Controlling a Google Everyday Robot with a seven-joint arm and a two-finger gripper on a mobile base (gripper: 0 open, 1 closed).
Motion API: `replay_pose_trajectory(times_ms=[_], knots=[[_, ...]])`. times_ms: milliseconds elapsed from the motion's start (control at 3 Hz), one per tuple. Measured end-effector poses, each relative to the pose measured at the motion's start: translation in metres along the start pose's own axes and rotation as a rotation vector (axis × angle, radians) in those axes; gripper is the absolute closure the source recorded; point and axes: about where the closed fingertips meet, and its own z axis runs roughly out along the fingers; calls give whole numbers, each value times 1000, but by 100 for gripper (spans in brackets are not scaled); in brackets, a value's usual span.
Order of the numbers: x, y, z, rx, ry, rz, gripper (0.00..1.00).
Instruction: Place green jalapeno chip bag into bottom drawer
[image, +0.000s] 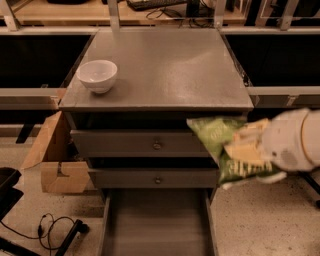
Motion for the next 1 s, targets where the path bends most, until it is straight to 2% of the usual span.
replay_pose_trajectory(times_ms=[333,667,1000], knots=[[119,3,63,-70,117,169,100],[188,-9,116,-114,167,259,100],[223,-27,159,-161,178,306,100]])
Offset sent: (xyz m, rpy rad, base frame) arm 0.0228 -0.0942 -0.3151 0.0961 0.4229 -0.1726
